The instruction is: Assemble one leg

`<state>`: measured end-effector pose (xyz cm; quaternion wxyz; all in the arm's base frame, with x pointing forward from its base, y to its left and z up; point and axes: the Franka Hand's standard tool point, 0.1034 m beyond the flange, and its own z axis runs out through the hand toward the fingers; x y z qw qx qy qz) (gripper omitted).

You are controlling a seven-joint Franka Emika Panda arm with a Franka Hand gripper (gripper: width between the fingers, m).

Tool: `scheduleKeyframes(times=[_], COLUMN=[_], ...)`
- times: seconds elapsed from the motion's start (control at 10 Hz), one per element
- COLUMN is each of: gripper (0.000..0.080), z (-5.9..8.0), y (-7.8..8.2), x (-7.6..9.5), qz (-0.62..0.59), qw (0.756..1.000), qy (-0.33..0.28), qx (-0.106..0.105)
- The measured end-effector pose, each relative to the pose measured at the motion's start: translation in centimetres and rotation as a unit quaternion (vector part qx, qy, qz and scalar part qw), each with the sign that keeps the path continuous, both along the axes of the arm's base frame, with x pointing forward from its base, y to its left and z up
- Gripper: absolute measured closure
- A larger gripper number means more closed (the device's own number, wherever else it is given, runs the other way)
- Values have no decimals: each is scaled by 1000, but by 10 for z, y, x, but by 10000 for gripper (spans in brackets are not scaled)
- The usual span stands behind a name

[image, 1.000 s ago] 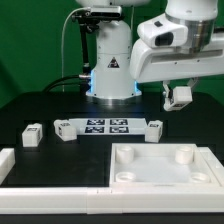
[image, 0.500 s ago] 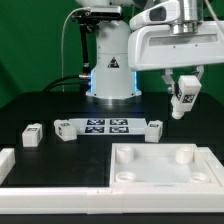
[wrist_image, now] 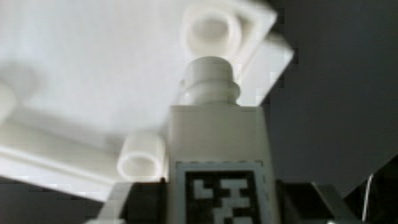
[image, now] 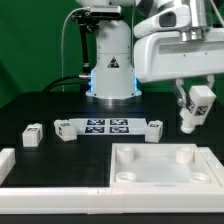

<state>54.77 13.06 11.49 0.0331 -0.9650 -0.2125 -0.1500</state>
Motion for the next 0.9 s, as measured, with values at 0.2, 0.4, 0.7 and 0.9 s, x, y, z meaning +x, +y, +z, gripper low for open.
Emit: scheduleKeyframes(times=[0.2,0.4,0.7,0.9], gripper=[509,509,509,509], z=[-2,-3,-4,-8], y=[2,2,-1,-4], x=[9,8,27,55], qz=[-1,-1,5,11], qw=[1000,1000,1000,1000], qy=[0,0,3,-17], qx=[2,2,0,4])
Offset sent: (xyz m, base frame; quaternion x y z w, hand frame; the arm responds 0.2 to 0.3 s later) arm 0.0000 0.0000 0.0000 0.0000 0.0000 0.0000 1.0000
